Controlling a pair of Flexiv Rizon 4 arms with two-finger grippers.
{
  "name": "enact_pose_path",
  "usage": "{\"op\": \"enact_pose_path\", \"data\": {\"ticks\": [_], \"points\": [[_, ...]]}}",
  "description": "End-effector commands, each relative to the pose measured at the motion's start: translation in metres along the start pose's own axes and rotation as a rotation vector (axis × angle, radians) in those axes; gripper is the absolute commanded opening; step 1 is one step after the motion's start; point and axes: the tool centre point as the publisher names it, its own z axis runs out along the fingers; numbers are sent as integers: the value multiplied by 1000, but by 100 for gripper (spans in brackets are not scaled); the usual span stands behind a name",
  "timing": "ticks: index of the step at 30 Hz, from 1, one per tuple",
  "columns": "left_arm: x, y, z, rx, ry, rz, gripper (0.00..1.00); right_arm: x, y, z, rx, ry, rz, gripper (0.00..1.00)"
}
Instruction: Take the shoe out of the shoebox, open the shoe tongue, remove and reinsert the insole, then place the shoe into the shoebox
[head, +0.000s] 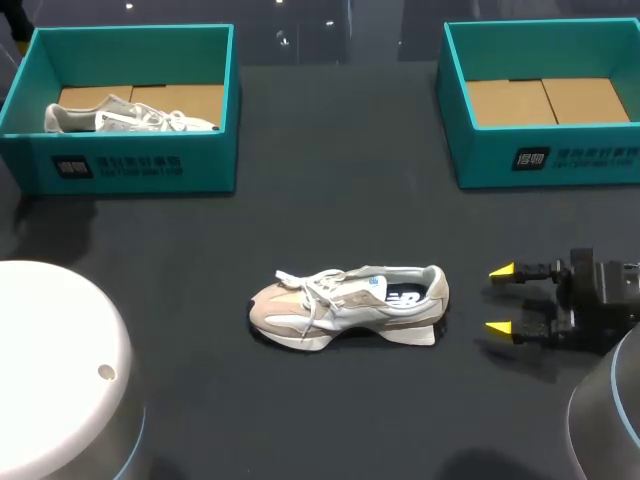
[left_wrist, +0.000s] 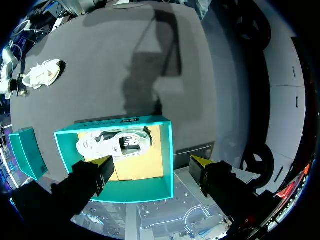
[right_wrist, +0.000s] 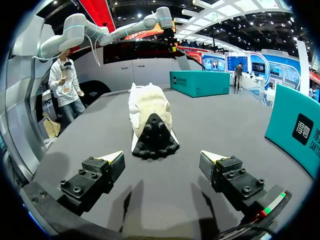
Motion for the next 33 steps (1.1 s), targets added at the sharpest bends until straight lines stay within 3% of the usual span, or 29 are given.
{"op": "enact_pose_path", "data": {"ticks": [1, 8, 33], "points": [[0, -1, 0, -2, 2, 1, 100, 2, 1, 17, -12, -1, -8, 100], [0, -1, 0, -2, 2, 1, 100, 5, 5, 35, -54, 2, -28, 100], [0, -1, 0, -2, 2, 1, 100, 17, 14, 72, -91, 69, -59, 100]]}}
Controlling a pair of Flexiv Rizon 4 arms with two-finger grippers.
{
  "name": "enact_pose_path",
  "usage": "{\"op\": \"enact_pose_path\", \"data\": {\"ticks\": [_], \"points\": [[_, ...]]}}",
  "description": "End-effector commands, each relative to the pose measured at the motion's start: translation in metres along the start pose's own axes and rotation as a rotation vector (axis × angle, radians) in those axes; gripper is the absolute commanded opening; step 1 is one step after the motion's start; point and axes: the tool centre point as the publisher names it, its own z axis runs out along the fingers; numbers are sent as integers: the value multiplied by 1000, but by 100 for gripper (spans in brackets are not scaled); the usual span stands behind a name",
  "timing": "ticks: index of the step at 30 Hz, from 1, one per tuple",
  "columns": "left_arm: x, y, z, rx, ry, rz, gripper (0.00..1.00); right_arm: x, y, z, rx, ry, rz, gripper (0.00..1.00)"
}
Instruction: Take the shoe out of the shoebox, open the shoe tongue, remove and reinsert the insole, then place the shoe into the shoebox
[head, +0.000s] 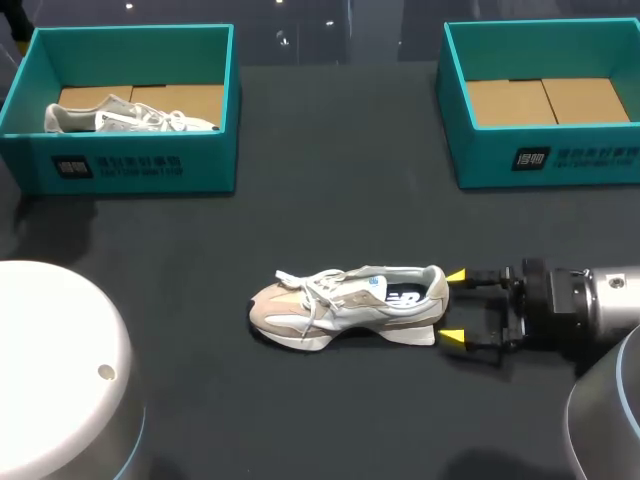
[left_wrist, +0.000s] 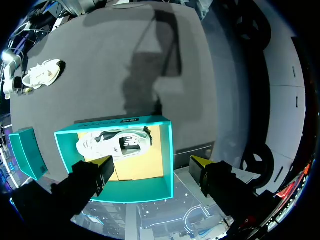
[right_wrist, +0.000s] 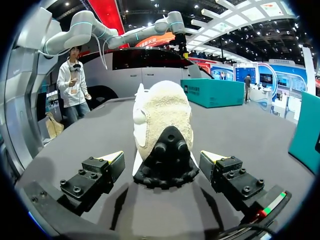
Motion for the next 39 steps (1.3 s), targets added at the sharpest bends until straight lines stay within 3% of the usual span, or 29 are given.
{"op": "enact_pose_path", "data": {"ticks": [1, 39], "points": [[0, -1, 0, -2, 2, 1, 100, -1, 2, 8, 0, 3, -4, 100], [0, -1, 0, -2, 2, 1, 100, -4, 11, 45, -15, 88, -55, 100]]}}
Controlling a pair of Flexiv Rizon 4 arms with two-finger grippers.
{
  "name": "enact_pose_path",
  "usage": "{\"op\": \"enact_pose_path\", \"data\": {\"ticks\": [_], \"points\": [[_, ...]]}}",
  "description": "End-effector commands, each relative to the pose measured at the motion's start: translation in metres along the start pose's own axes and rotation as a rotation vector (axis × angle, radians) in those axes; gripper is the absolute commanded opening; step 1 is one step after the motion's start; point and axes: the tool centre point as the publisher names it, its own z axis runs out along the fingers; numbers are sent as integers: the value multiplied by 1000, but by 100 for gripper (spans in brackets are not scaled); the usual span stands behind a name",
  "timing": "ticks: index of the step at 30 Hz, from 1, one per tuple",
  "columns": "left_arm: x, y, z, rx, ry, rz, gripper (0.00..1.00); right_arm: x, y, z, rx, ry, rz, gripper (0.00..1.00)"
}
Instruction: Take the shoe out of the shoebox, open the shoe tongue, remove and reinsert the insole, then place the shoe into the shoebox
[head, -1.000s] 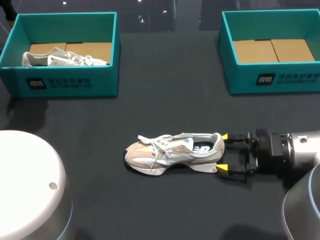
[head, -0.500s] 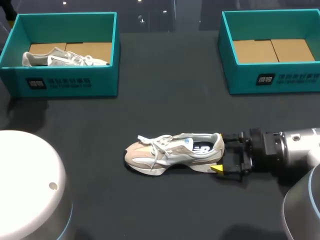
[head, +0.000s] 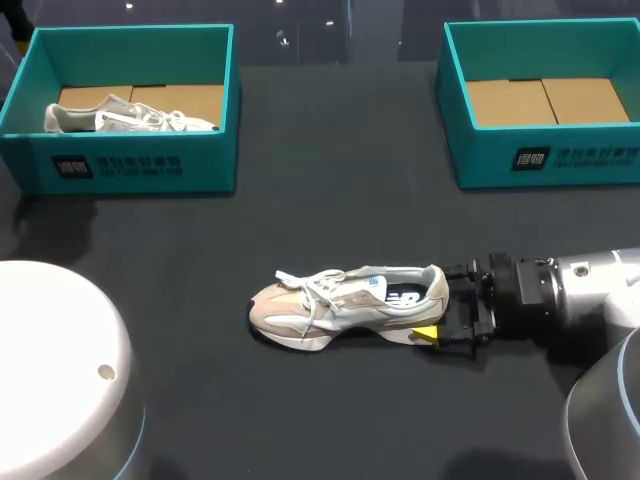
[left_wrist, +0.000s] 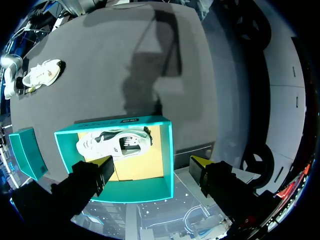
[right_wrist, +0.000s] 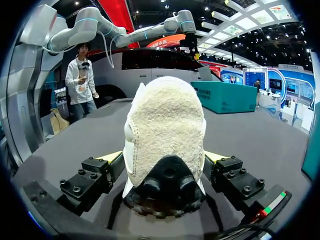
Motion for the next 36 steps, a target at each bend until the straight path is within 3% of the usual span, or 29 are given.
{"op": "enact_pose_path", "data": {"ticks": [1, 21, 23, 25, 27, 29, 36], "points": [[0, -1, 0, -2, 2, 1, 100, -3, 1, 6, 4, 15, -9, 100], [0, -1, 0, -2, 2, 1, 100, -4, -5, 17, 13, 40, -10, 100], [0, -1, 0, -2, 2, 1, 100, -4, -4, 19, 13, 42, -13, 76], [0, -1, 0, -2, 2, 1, 100, -5, -4, 20, 12, 44, -15, 44], [0, -1, 0, -2, 2, 1, 100, -5, -4, 20, 13, 45, -16, 27], [0, -1, 0, -2, 2, 1, 100, -6, -4, 20, 13, 47, -17, 2], [0, -1, 0, -2, 2, 1, 100, -9, -3, 18, 18, 53, -24, 0]]}}
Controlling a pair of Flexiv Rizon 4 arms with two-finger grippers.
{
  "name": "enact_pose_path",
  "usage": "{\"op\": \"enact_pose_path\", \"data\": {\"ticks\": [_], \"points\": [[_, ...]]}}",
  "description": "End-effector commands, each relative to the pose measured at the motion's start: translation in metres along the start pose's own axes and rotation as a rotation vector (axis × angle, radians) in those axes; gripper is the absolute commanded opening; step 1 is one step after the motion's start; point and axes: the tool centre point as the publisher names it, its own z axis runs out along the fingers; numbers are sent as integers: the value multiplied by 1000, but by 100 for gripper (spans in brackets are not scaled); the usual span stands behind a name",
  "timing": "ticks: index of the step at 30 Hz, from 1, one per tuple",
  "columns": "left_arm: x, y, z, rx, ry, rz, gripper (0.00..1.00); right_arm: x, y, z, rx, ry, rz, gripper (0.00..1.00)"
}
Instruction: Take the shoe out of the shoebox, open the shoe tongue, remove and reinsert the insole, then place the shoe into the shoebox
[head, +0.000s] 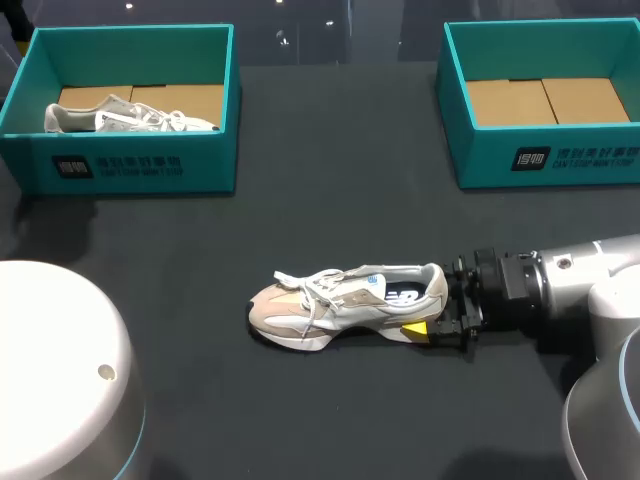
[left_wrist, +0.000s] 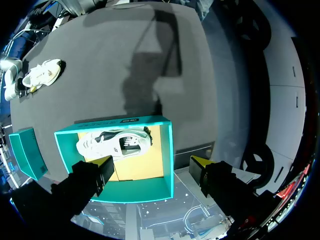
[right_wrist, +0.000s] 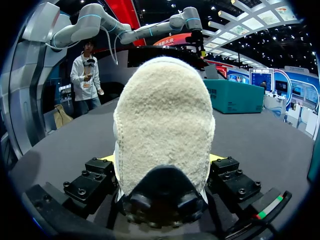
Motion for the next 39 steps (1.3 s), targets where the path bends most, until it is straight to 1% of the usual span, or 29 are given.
{"op": "enact_pose_path", "data": {"ticks": [1, 8, 22, 24, 25, 26, 27, 28, 30, 31, 32, 33, 35, 36, 37, 39], "points": [[0, -1, 0, -2, 2, 1, 100, -3, 1, 1, 5, 4, 0, 0], [0, -1, 0, -2, 2, 1, 100, 0, 2, -2, 2, 2, 4, 0], [0, -1, 0, -2, 2, 1, 100, 0, 2, -2, 2, 2, 4, 0], [-14, -7, -6, 0, 26, -100, 100, 0, 2, -2, 2, 2, 4, 0], [-20, -11, -9, -19, 36, -151, 100, 0, 2, -2, 2, 2, 4, 0], [-27, -15, -12, 2, 44, -238, 100, 0, 2, -2, 2, 2, 4, 0], [-34, -17, -15, 48, 43, -311, 100, 0, 2, -2, 2, 2, 4, 0], [-41, -21, -17, 61, 52, -391, 100, 0, 2, -2, 2, 2, 4, 0], [-54, -28, -20, 124, 55, -536, 100, 0, 2, -2, 2, 2, 4, 0], [-61, -33, -22, 111, 87, -631, 100, 0, 2, -2, 2, 2, 4, 0], [-67, -38, -24, 133, 78, -694, 100, 0, 2, -2, 2, 2, 4, 0], [-73, -44, -26, 174, 62, -757, 100, 0, 2, -2, 2, 2, 4, 0], [-82, -50, -26, 246, 41, -894, 100, 0, 2, -2, 2, 2, 4, 0], [-85, -53, -25, 267, 41, -933, 100, 0, 2, -2, 2, 2, 4, 0], [-91, -57, -26, 261, 58, -959, 100, 0, 2, -2, 2, 2, 4, 0], [-91, -57, -26, 261, 58, -959, 100, 0, 2, -2, 2, 2, 4, 0]]}}
